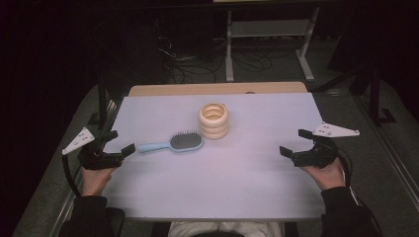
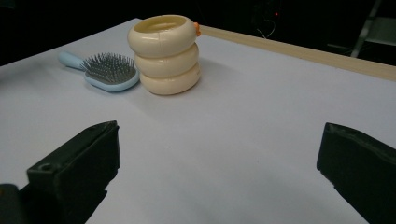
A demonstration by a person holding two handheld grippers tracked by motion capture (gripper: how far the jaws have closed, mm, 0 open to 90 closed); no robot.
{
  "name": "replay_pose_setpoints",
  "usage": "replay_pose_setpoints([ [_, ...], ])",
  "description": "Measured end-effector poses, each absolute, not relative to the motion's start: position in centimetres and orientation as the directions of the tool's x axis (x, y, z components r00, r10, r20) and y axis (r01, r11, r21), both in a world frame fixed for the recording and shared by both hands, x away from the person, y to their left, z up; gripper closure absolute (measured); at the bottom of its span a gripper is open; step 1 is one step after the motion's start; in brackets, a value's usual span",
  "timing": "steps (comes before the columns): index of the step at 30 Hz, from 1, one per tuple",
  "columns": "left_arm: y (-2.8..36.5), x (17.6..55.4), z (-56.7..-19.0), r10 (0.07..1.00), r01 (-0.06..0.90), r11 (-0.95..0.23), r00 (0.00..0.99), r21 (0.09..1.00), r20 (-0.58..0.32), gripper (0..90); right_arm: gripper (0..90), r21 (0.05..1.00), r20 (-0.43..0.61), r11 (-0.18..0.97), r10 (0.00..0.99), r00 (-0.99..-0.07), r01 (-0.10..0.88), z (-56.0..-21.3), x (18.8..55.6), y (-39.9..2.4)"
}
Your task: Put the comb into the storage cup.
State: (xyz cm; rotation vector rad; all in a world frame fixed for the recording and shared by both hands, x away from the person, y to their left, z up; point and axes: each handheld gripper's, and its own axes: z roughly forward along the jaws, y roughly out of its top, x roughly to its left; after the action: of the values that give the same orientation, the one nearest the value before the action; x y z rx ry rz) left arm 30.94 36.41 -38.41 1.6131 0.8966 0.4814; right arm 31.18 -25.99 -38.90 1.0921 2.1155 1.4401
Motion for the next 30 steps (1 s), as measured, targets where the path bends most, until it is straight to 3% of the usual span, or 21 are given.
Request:
replay_pose_setpoints([
  [17,35.0,30.3,-38.1,0.766,0.279,-0.119,0.637,0.953,-0.091,0.0,0.0,0.906,0.121,0.180,0.757,-0.643,0.382,-38.9,30.3,-26.2],
  [30,35.4,31.1,-36.9,0.753,0.321,-0.176,0.653,0.930,-0.083,0.0,0.0,0.901,0.123,0.187,0.754,-0.645,0.390,-39.0,30.2,-26.1],
])
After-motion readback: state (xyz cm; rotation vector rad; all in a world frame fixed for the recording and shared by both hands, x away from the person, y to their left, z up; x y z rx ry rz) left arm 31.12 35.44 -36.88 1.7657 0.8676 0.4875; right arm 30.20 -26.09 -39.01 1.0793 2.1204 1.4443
